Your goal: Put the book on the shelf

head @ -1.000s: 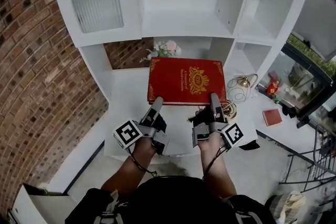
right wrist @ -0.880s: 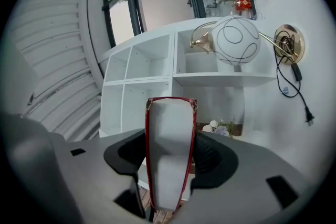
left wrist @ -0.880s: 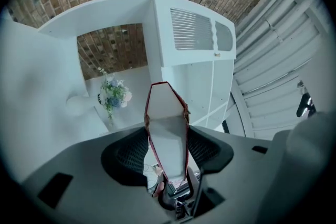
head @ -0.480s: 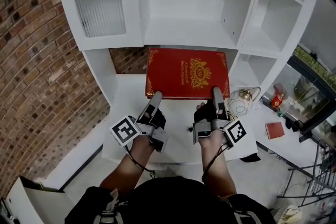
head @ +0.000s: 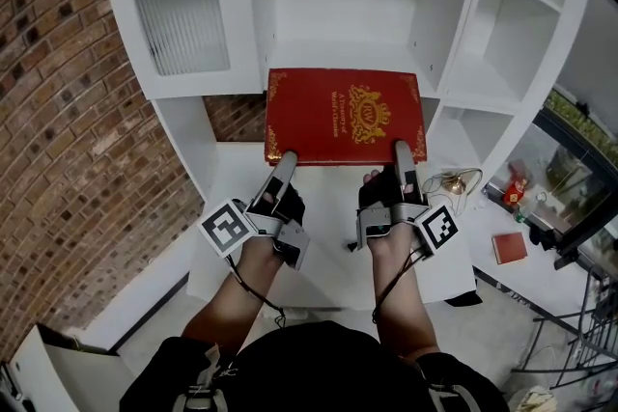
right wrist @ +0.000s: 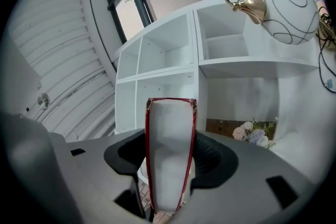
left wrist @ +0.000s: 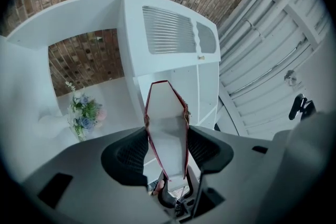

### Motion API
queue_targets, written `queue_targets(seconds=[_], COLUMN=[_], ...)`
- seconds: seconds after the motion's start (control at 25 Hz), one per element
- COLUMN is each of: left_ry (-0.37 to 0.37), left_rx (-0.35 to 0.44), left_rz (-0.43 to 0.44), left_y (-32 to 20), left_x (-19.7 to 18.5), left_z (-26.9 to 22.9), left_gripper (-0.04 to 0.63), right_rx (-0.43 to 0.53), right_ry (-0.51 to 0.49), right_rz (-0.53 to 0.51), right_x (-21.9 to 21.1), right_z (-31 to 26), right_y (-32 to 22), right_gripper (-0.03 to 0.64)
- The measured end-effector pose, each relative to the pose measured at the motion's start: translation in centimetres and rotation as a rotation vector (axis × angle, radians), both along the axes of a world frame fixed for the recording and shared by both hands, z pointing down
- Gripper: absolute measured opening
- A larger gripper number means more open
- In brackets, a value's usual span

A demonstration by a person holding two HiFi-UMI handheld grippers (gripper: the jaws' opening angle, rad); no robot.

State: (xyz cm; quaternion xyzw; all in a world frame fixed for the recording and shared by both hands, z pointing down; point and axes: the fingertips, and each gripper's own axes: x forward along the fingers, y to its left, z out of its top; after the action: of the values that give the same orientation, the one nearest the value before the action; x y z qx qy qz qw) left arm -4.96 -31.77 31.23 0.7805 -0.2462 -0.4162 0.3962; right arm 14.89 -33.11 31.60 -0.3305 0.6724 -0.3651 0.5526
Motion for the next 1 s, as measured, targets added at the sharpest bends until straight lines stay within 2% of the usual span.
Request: queue_targets(seconds=[0.4, 0.64, 0.8, 1.0], left_ry=[0.0, -0.068, -0.083, -0.096], left_rx=[0.036, 0.018, -0.016, 0.013], left_rz=[-0.035, -0.091, -0.121, -0.136], left_y=[-3.6, -6.7, -9.0, -10.9], left_x=[0.6, 0.7, 0.7, 1.0], left_z=[-1.6, -1.0, -0.4, -1.0], left_gripper=[0.245, 0.247, 0.253, 0.261], right_rx=[-0.025, -0.054, -0.076, -0.096], right_ry=[0.001, 0.008, 0.063, 0.131], right_rz=[-0.009, -0.023, 0.004, 0.02], right_x=[0.5, 1.1, 1.5, 1.7], right_z=[-0.9, -0.9, -0.9, -1.8], right_y=[-3.7, -6.9, -8.9, -10.6], right_gripper=[0.265, 0.267, 0.27, 0.281])
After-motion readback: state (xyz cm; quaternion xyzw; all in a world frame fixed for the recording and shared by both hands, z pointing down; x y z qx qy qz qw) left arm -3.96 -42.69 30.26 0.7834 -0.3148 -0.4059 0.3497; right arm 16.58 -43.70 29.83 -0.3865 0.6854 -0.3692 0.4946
